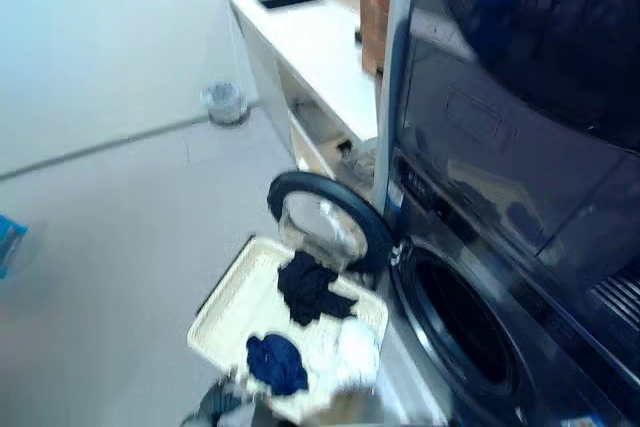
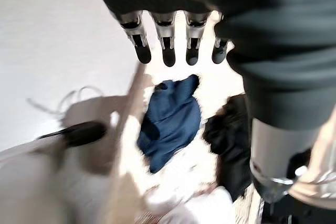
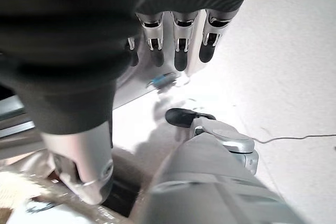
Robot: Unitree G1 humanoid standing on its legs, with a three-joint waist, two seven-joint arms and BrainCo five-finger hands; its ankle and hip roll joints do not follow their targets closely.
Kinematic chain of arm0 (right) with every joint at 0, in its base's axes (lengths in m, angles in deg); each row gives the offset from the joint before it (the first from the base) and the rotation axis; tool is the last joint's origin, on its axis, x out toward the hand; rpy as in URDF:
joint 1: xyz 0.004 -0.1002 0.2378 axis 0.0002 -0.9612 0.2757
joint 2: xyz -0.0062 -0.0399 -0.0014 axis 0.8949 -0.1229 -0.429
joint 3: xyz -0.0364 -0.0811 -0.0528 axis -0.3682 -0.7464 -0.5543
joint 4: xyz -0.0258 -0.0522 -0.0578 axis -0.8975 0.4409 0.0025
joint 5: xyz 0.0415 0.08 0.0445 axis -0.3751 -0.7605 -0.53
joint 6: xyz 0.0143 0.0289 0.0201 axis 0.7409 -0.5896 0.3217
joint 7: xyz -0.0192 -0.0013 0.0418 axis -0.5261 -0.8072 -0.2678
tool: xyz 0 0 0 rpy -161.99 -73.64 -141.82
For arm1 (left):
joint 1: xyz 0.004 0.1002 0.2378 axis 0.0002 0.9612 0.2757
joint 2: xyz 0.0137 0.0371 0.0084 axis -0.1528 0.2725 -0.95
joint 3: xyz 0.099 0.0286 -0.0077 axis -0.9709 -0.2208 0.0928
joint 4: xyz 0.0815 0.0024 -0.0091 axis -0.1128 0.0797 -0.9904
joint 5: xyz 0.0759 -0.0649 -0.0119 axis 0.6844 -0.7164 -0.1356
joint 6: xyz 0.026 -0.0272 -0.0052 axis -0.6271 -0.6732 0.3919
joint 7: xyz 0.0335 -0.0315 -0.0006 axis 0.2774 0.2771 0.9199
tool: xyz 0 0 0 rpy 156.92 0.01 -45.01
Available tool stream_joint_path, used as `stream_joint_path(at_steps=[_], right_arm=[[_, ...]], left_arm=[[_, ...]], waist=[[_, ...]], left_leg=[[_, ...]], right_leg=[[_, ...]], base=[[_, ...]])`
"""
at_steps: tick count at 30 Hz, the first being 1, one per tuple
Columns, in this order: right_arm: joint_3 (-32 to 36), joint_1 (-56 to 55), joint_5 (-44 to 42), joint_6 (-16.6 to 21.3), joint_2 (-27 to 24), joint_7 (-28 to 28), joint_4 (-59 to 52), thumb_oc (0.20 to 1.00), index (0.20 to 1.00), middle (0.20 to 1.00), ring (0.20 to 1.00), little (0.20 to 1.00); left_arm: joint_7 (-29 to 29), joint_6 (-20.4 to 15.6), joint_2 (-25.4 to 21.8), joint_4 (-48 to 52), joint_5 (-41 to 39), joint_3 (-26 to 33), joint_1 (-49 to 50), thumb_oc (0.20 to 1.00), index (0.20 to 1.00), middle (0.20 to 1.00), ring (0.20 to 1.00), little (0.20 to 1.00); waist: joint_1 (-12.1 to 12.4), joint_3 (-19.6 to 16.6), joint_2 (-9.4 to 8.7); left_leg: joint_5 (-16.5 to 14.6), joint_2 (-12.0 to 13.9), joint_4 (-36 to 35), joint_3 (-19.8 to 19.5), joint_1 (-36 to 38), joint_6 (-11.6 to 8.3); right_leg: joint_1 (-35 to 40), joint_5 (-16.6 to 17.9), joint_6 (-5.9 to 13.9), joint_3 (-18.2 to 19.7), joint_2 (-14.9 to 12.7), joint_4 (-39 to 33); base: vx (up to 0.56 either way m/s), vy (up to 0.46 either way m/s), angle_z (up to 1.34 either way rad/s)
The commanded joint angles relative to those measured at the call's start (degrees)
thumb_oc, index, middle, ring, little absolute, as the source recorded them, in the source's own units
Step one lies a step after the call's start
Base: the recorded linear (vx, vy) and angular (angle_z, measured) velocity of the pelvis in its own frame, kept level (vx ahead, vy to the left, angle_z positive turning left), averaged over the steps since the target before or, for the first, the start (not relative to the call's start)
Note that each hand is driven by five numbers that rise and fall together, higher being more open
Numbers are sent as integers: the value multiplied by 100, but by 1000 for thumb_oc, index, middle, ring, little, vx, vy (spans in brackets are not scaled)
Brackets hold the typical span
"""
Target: Put the clothes into the washing machine.
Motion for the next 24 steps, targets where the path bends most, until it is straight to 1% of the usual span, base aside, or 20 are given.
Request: stream_joint_path(at_steps=[1,2,4,6,7,9,10,11,13,14,16,18,19,20,22,24], right_arm=[[-210,668,-457,127,9,-233,-77,1000,1000,1000,1000,1000],[-263,832,-552,129,2,-286,-101,1000,1000,1000,1000,1000],[-280,939,-606,124,-16,-305,-107,1000,1000,1000,1000,1000],[-294,1166,-718,112,-92,-328,-146,1000,1000,1000,1000,1000],[-309,1252,-776,104,-131,-334,-165,1000,1000,1000,1000,1000],[-309,1252,-776,104,-131,-334,-165,1000,1000,1000,1000,1000],[-314,1327,-842,97,-176,-331,-172,1000,1000,1000,1000,1000],[-309,1556,-1001,114,-272,-364,-172,1000,1000,1000,1000,1000],[-307,1755,-1047,94,-386,-355,-187,1000,1000,1000,1000,1000],[-307,1787,-1052,90,-411,-347,-194,1000,1000,1000,1000,1000],[-361,1908,-1070,74,-567,-347,-267,1000,1000,1000,1000,1000],[-366,1939,-1087,85,-608,-343,-286,1000,1000,1000,1000,1000],[-381,2005,-1118,100,-696,-304,-319,1000,1000,1000,1000,1000],[-381,2023,-1126,109,-713,-293,-325,1000,1000,1000,1000,1000],[-411,2114,-1191,159,-775,-302,-388,1000,1000,1000,1000,1000],[-418,2178,-1228,161,-801,-299,-426,1000,1000,1000,1000,1000]], left_arm=[[-804,-540,-384,259,-238,30,-848,1000,1000,1000,1000,1000],[-1040,-564,-465,443,-198,-15,-1057,1000,1000,1000,1000,1000],[-1209,-574,-526,552,-137,-21,-1217,1000,1000,1000,1000,1000],[-1715,-555,-716,833,107,-64,-1663,1000,1000,1000,1000,1000],[-1880,-537,-795,935,227,-74,-1839,1000,1000,1000,1000,1000],[-1880,-537,-795,935,227,-74,-1839,1000,1000,1000,1000,1000],[-2030,-559,-866,998,357,-98,-1980,1000,1000,1000,1000,1000],[-2579,-634,-1032,1120,1067,-259,-2403,1000,1000,1000,1000,1000],[-2946,-635,-1189,1201,1670,-445,-2691,1000,1000,1000,1000,1000],[-3021,-614,-1222,1209,1836,-494,-2744,1000,1000,1000,1000,1000],[-3396,-478,-1458,1288,2595,-822,-3106,1000,1000,1000,1000,1000],[-3434,-413,-1555,1305,2784,-933,-3228,1000,1000,1000,1000,1000],[-3476,-327,-1755,1340,3045,-1131,-3450,1000,1000,1000,1000,1000],[-3490,-321,-1797,1347,3069,-1174,-3502,1000,1000,1000,1000,1000],[-3433,-157,-2027,1373,3345,-1433,-3832,1000,1000,1000,1000,1000],[-3387,-96,-2102,1314,3498,-1575,-3995,1000,1000,1000,1000,1000]], waist=[[158,562,-297],[164,705,-294],[167,798,-285],[158,1035,-272],[160,1134,-264],[160,1134,-264],[164,1217,-261],[165,1473,-245],[147,1676,-240],[144,1691,-243],[103,1692,-262],[86,1692,-273],[58,1692,-300],[52,1692,-309],[15,1692,-354],[-4,1692,-384]], left_leg=[[-393,-213,-52,40,56,280],[-360,-249,-52,-1,-105,288],[-341,-283,-52,-35,-220,295],[-293,-348,-52,-98,-472,321],[-261,-362,-52,-113,-588,321],[-261,-362,-52,-113,-588,321],[-228,-373,-52,-126,-683,321],[-128,-405,-52,-127,-934,322],[-44,-410,11,-63,-1124,310],[-30,-412,42,-53,-1188,304],[-65,-449,511,-55,-1812,278],[-94,-465,678,-70,-2000,277],[-145,-490,930,-89,-2309,275],[-158,-495,986,-95,-2387,274],[-213,-532,1265,-119,-2765,282],[-227,-534,1395,-123,-2966,283]], right_leg=[[-495,238,58,181,-245,90],[-658,279,52,184,-231,105],[-772,297,52,190,-226,127],[-1041,312,73,215,-246,238],[-1181,315,77,218,-254,312],[-1181,315,77,218,-254,312],[-1300,321,82,209,-266,388],[-1644,332,93,178,-297,622],[-1927,342,103,159,-319,832],[-2001,339,104,162,-319,879],[-2557,327,100,171,-325,1181],[-2712,322,98,174,-326,1267],[-2982,310,93,179,-309,1411],[-3051,306,92,181,-303,1445],[-3403,302,91,167,-271,1609],[-3580,300,93,165,-260,1697]], base=[[-207,-43,3],[-106,-27,0],[-75,-20,1],[-87,-16,5],[-59,-8,4],[-13,-2,4],[-111,-5,8],[-155,10,7],[-125,34,0],[-77,42,2],[-74,38,3],[-56,7,-1],[-66,-8,0],[-80,-16,1],[-78,-23,1],[-56,-16,5]])
